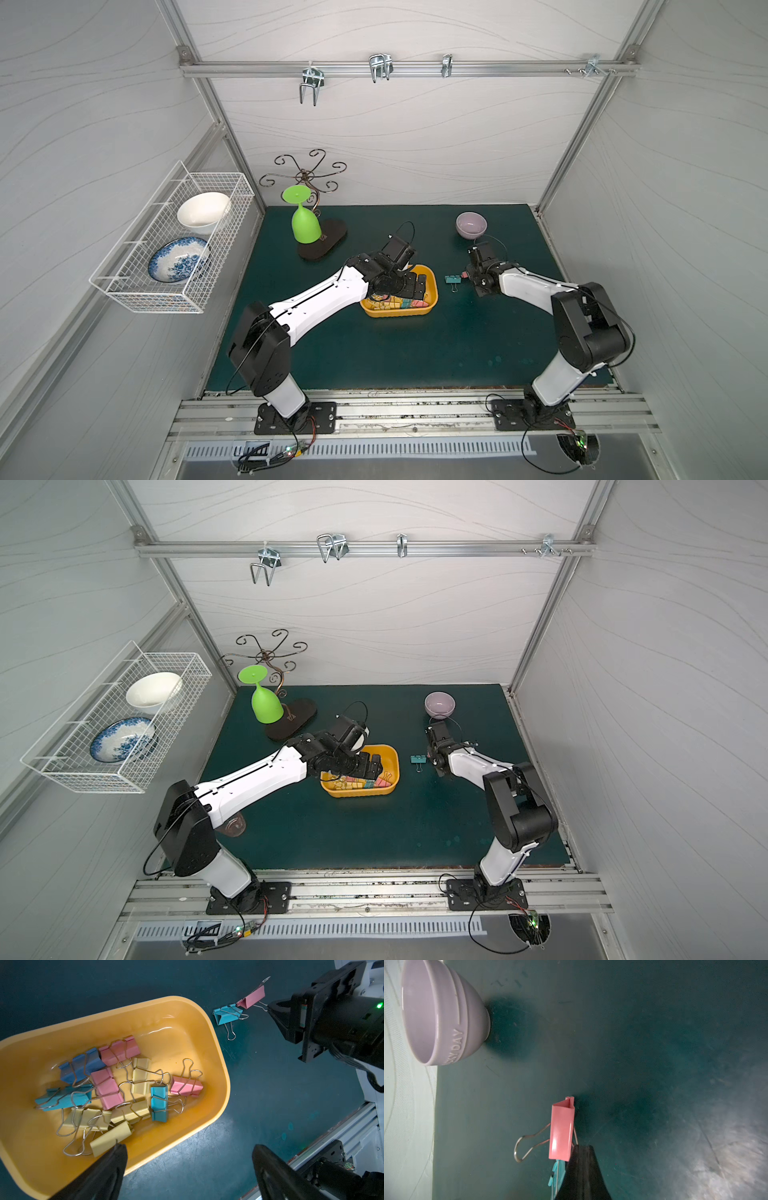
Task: Take out the binder clips from the storage box
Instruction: Place the binder clip at the center of the board.
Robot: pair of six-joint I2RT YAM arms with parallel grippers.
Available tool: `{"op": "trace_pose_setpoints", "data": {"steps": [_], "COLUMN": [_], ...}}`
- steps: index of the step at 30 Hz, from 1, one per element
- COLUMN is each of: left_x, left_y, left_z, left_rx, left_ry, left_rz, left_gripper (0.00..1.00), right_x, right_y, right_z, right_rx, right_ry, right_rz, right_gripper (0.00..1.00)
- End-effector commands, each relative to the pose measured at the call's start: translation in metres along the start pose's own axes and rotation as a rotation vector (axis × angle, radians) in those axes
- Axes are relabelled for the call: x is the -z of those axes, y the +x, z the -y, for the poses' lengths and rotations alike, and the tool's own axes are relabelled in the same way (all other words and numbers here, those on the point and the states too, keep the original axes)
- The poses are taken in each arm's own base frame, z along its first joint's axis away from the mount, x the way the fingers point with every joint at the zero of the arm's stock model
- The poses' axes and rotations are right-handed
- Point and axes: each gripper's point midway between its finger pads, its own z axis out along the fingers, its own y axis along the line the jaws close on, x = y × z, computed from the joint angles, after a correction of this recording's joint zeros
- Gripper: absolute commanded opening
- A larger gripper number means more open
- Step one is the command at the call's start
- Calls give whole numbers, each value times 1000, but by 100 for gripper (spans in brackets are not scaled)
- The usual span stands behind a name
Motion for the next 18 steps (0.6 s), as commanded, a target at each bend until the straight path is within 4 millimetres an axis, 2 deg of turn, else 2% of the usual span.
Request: {"op": "trace_pose_setpoints", "data": {"steps": [1,5,9,14,18], "left_x": [9,12,15,17,18], "left_y": [-7,-6,-6,-5,-5], "left_z": [4,4,5,4,5], "left_rx": [-18,-16,-11,-7,-1], "left_ry": [6,12,16,18,24], "left_rz": [30,36,39,45,44], "left_gripper": [99,98,99,99,99], "right_x": [7,10,13,9,0], "right_y": [-2,5,10,14,12], "right_z": [36,39,36,27,16], "right_rx": [-12,7,43,86,114], "right_ry": [113,119,124,118,122], "right_rz": [68,44,3,-33,-78], "right_gripper": [0,8,10,16,18]}}
